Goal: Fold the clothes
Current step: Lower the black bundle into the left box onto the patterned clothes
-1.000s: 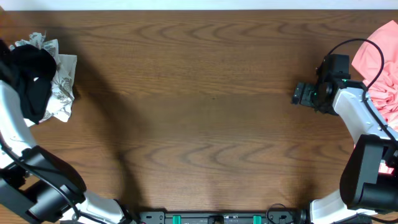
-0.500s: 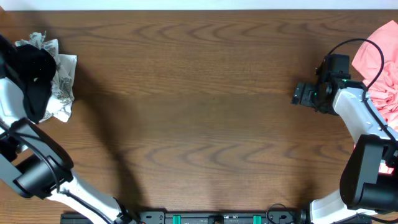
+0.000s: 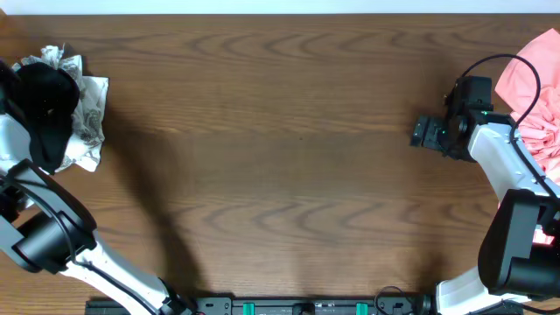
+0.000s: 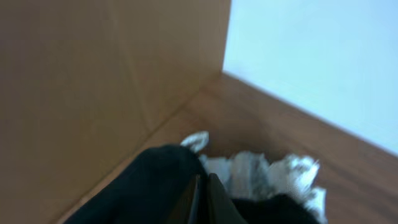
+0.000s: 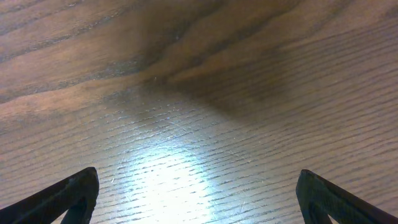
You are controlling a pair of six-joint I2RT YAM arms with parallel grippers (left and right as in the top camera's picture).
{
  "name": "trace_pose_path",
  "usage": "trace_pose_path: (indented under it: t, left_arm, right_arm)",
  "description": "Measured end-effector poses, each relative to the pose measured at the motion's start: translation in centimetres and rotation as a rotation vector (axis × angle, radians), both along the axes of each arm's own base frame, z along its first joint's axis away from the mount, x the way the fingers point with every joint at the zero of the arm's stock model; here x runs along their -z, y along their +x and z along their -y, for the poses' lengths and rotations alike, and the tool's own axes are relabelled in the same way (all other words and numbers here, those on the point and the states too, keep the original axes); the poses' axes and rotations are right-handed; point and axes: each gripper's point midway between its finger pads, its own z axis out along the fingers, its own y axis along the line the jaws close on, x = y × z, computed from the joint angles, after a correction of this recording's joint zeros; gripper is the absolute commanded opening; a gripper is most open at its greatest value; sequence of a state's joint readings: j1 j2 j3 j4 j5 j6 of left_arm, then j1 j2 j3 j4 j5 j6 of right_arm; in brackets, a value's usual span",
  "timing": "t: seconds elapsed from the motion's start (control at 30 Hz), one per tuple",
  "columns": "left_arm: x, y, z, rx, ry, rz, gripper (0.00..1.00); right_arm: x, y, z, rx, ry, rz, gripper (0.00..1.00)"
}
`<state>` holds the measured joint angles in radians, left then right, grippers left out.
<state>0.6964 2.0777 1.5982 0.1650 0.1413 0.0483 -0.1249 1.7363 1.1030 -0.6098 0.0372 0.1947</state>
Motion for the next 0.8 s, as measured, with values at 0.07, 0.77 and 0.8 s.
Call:
trace_pose_path:
  t: [0.07,0.77,0.8]
  left_arm:
    - [1.0,-0.2,-0.3,-0.004,-0.015,-0.017,0.05]
    - [11.0,0.2,1.1,0.057,-0.239,-0.175,0.06]
    - [11.1,0.1,1.2,0.056,-0.244,-0.180,0.06]
  right_arm:
    - [0.0,0.0,0.0,0.000,0.000,0.000,0.99]
    - [0.0,0.0,0.0,0.000,0.000,0.000,0.99]
    - [0.0,0.0,0.0,0.000,0.000,0.000,0.99]
